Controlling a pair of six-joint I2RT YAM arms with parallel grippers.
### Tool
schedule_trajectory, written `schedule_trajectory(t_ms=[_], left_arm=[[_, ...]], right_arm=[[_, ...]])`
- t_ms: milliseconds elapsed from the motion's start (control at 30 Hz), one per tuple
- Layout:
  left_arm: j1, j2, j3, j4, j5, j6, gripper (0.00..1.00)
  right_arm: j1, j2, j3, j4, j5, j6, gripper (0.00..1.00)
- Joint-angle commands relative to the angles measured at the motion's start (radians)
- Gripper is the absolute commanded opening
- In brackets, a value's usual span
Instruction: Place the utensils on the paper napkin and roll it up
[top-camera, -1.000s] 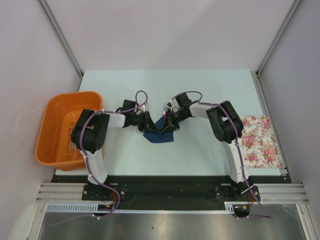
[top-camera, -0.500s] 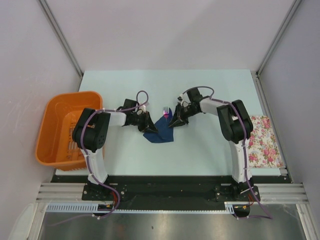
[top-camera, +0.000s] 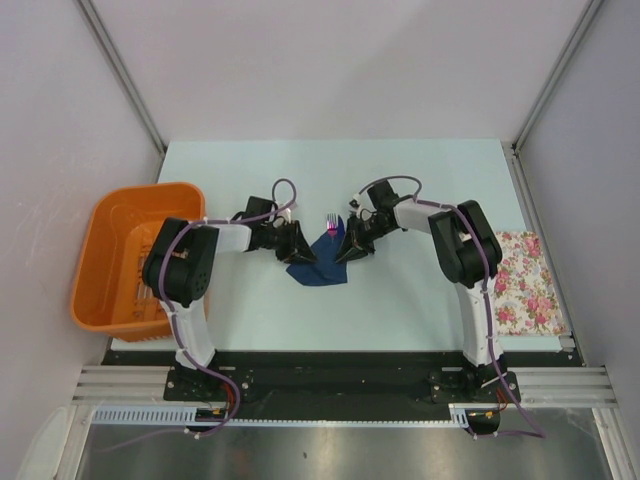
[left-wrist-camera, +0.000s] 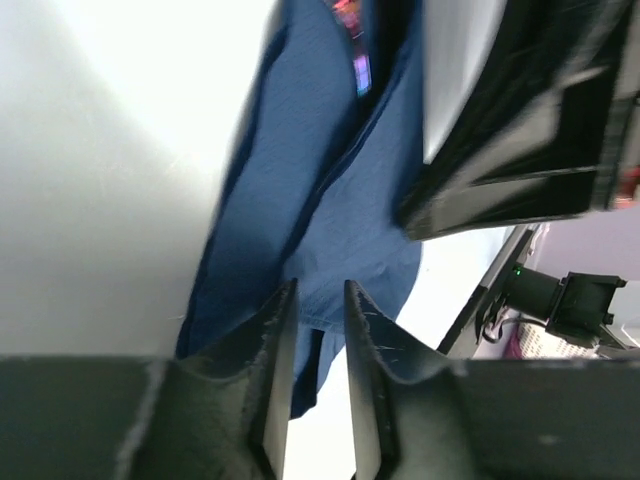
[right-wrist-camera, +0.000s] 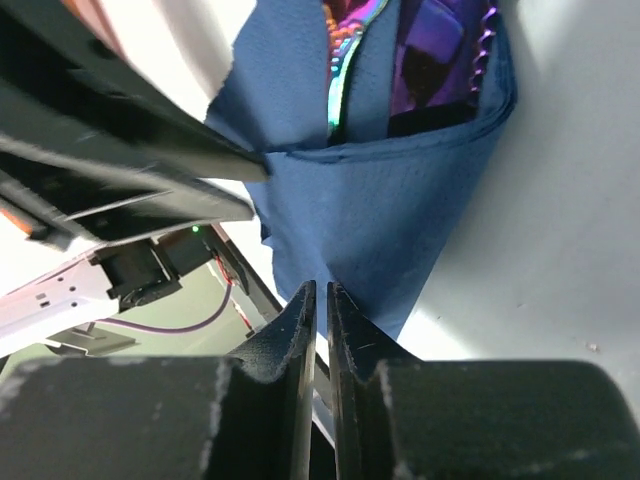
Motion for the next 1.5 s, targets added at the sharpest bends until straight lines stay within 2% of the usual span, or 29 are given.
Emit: schedule_trajectory(t_ms=[0,133,367,667,933,1300,1467], left_arm=[[-0.019,-0.105,-0.014,0.092,0.014,0.019,0.32],[-0.073,-0.122,-0.003,0.097,0.021,0.023,0.36],[-0.099,-0.072,0.0,0.112,-0.004,0.009,0.36],[-0.086,-0.006,-0.005,0.008,-0.077,0.049,0.25],[-0.086,0.011,0.006,-0.018,-0.096,0.068,0.23],[-0.086,0.007,0.014,-0.015,-0.09,0.063,0.24],[-0.086,-0.012,0.012,0.005,-0.082,0.049,0.26]], right_arm=[[0.007,0.014,-0.004,0.003,0.018,-0.026,0.13],[0.014,0.023,-0.007,0.007,0.024,-0.024,0.13],[0.015,0.031,-0.001,0.012,0.029,-0.021,0.13],[0.015,-0.032,0.03,0.012,0.046,0.016,0.15],[0.056,-0.058,0.082,-0.008,0.176,0.005,0.16],[0.095,0.002,0.161,-0.059,0.32,-0.024,0.13],[0.115,0.028,0.17,-0.105,0.411,-0.061,0.08]])
